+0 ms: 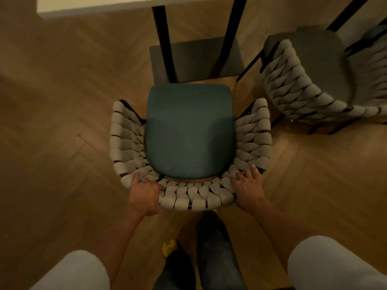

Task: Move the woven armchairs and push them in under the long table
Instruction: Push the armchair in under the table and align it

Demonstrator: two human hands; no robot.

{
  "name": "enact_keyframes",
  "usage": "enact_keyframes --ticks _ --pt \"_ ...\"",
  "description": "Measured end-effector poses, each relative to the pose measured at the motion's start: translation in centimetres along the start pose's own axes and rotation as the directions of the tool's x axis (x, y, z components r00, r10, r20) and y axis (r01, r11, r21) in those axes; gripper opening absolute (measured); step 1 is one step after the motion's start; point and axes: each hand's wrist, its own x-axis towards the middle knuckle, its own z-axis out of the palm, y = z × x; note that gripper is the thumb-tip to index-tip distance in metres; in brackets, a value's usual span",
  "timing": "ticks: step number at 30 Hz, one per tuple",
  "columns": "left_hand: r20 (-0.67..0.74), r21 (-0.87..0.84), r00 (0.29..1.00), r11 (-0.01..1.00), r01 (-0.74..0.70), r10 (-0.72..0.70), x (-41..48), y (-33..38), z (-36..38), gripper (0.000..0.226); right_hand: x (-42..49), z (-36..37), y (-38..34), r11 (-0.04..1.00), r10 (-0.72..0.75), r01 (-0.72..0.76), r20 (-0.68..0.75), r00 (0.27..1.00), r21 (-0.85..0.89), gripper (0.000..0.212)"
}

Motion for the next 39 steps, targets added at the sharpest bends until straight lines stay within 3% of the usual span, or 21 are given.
enact_keyframes --ticks 4,16,26,31,35,39 --pt "0.007 0.018 1.0 1.0 -0.003 0.003 4.3 0.4 -3.6 0.059 3.7 -2.7 3.5 1.0 -0.017 0.017 -0.007 1.0 0.0 0.07" --pt "0.075 0.023 0.996 0.998 0.05 -0.051 13.6 2.0 -10.6 0.06 13.0 -9.3 12.0 0.994 -0.08 0.075 -0.055 0.995 -0.08 0.055" --pt "0.046 0.044 0.997 0.997 0.058 -0.06 17.9 -0.4 -13.5 0.059 17.7 -12.5 13.4 0.993 -0.081 0.069 -0.117 0.99 -0.1 0.044" --pt "0.063 0.113 0.997 0.993 0.044 -0.052 18.4 -1.0 -13.8 0.053 18.7 -12.4 13.2 0.993 -0.071 0.055 -0.154 0.985 -0.106 0.041" --pt "0.069 0.055 0.985 0.986 0.155 -0.159 16.5 0.4 -14.3 0.053 17.6 -12.3 13.2 0.994 -0.084 0.075 -0.118 0.99 -0.077 0.052" --pt "0.041 0.01 0.983 0.984 0.176 -0.176 12.2 1.2 -14.4 0.075 14.1 -11.3 12.1 0.994 -0.109 0.111 -0.114 0.987 0.012 0.06"
